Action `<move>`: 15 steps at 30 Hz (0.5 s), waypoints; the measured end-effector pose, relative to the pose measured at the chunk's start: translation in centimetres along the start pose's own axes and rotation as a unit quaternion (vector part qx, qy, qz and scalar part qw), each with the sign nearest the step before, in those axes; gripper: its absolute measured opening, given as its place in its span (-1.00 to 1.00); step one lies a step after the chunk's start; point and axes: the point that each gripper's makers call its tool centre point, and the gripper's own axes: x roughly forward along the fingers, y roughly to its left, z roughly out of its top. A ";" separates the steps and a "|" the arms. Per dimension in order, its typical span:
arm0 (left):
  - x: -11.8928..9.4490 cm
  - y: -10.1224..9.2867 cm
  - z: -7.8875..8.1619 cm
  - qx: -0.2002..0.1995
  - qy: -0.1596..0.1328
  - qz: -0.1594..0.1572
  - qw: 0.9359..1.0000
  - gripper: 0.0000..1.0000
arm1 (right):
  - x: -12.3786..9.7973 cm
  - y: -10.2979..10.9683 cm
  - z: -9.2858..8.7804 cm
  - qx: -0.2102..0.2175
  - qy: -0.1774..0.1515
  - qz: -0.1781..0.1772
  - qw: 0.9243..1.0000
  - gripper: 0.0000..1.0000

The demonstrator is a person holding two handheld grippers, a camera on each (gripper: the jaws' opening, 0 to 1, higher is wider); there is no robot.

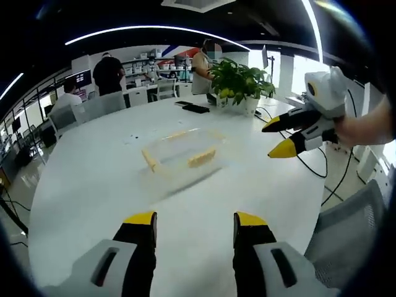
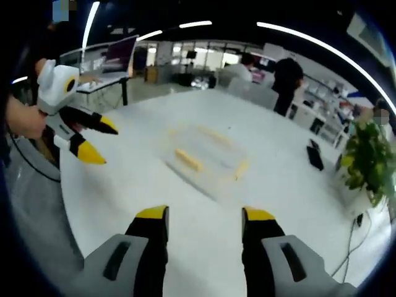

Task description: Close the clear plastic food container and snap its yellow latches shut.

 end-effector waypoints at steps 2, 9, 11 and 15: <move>-0.7 -0.3 -0.3 -0.006 -0.001 0.003 1.000 -0.12 | -0.5 0.3 -0.4 0.003 0.002 -0.001 1.000 -0.12; -2.5 -1.4 -0.7 -0.017 -0.006 0.009 1.000 -0.12 | -2.6 1.4 -1.1 0.007 -0.004 -0.011 1.000 -0.12; -2.8 -1.7 -0.7 -0.019 -0.006 0.009 1.000 -0.12 | -3.0 1.5 -1.1 0.013 -0.007 -0.015 1.000 -0.12; -3.4 -2.2 -0.7 -0.025 -0.009 0.011 1.000 -0.12 | -3.7 1.7 -1.1 0.042 -0.019 -0.023 0.999 -0.11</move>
